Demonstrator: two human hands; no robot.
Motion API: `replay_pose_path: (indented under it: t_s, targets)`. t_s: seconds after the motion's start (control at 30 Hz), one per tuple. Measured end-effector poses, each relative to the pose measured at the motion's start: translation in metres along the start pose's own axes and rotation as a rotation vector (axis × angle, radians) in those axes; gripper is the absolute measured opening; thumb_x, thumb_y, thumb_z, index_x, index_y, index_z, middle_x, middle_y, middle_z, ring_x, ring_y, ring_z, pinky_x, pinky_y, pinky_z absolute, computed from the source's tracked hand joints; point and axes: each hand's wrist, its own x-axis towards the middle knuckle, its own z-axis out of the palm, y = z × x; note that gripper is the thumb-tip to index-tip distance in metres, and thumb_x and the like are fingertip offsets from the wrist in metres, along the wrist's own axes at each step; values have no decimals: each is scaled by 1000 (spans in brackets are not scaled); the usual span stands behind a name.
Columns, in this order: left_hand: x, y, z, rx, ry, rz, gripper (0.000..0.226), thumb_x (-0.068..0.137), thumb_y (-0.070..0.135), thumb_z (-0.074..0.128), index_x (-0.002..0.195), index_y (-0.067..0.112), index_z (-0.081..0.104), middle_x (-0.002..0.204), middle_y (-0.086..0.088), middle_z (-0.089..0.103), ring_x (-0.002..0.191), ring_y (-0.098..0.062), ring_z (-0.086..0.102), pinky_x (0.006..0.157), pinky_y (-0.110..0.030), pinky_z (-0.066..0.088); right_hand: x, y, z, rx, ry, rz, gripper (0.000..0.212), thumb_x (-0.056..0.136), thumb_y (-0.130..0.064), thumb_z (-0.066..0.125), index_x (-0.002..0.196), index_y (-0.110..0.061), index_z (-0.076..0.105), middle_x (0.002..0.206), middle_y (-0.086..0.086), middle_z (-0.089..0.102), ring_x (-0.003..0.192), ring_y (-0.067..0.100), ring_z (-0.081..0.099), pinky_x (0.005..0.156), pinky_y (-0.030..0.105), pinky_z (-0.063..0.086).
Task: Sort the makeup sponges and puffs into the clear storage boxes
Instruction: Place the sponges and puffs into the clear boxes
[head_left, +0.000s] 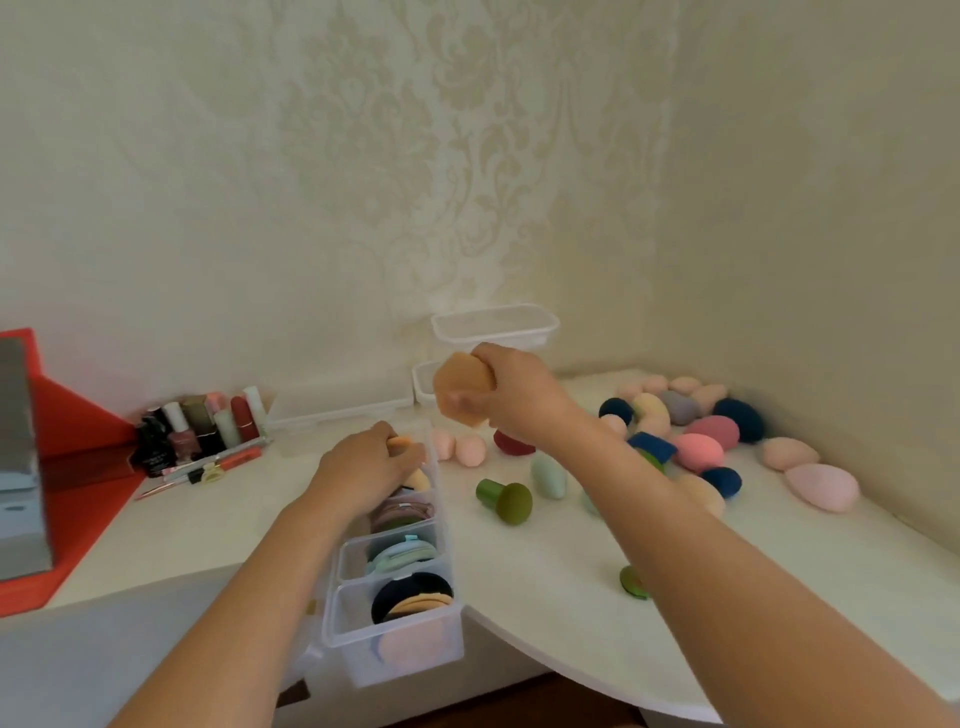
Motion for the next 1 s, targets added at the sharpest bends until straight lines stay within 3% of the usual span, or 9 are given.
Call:
replay_pose_path:
  t_s: [0.1, 0.17, 0.27, 0.33, 0.5, 0.57, 0.73, 0.87, 1.0]
  targets:
    - [3, -1, 1, 10, -9, -10, 33, 86, 53, 47, 92, 21, 53, 87, 1, 62, 84, -22, 57, 77, -35, 46, 28, -2, 26, -41, -43, -61, 30, 88, -23, 63, 113, -8, 55, 109, 12, 63, 95, 28, 61, 81, 36, 49]
    - [3, -2, 1, 17, -21, -7, 33, 85, 53, 45, 86, 21, 54, 84, 2, 62, 83, -22, 58, 79, -35, 46, 42, -4, 37, -76, -86, -94, 26, 86, -21, 64, 106, -6, 59, 104, 13, 65, 92, 29, 63, 81, 37, 50]
    - [3, -2, 0, -51, -26, -1, 29, 82, 50, 47, 73, 23, 55, 72, 7, 61, 78, -20, 58, 72, -32, 45, 58, -8, 48, -202, -138, -118, 16, 82, -21, 67, 76, -11, 56, 87, 13, 68, 78, 25, 62, 62, 30, 45]
    - [3, -2, 0, -76, -23, 5, 25, 84, 45, 50, 74, 24, 58, 67, 11, 59, 76, -17, 57, 69, -30, 42, 65, -10, 51, -294, -154, -131, 19, 81, -18, 66, 70, -11, 52, 76, 10, 63, 73, 25, 60, 53, 26, 38]
    - [4, -4, 1, -114, 9, 4, 22, 83, 40, 56, 68, 24, 61, 50, 13, 58, 68, -12, 56, 57, -27, 36, 69, -13, 53, -456, -169, -216, 37, 75, -10, 64, 52, -14, 35, 52, 1, 36, 51, 19, 37, 44, 26, 24]
    - [5, -4, 1, -114, 11, 0, 23, 83, 39, 58, 64, 27, 59, 45, 15, 55, 65, -8, 54, 55, -26, 32, 71, -14, 55, -457, -191, -232, 39, 73, -9, 65, 49, -14, 34, 48, 1, 35, 48, 18, 35, 44, 25, 25]
    - [4, -2, 0, -107, 7, -7, 19, 82, 44, 59, 71, 28, 61, 62, 9, 56, 76, -21, 59, 67, -31, 40, 79, -17, 56, -410, -333, -146, 36, 77, -10, 66, 50, -12, 43, 50, 2, 50, 50, 17, 48, 49, 22, 35]
    - [2, -1, -3, -126, 7, -13, 21, 78, 45, 57, 71, 27, 64, 62, 6, 57, 74, -22, 58, 59, -28, 38, 88, -22, 59, -520, -402, -135, 41, 83, -23, 69, 55, -11, 42, 54, 2, 38, 52, 17, 36, 45, 22, 26]
    - [-2, -1, -4, -212, -13, 9, 18, 76, 42, 57, 60, 34, 56, 59, 8, 58, 66, -17, 54, 58, -27, 36, 91, -23, 70, -617, -468, -181, 12, 85, -19, 64, 79, -9, 61, 60, 0, 40, 65, 18, 41, 47, 20, 27]
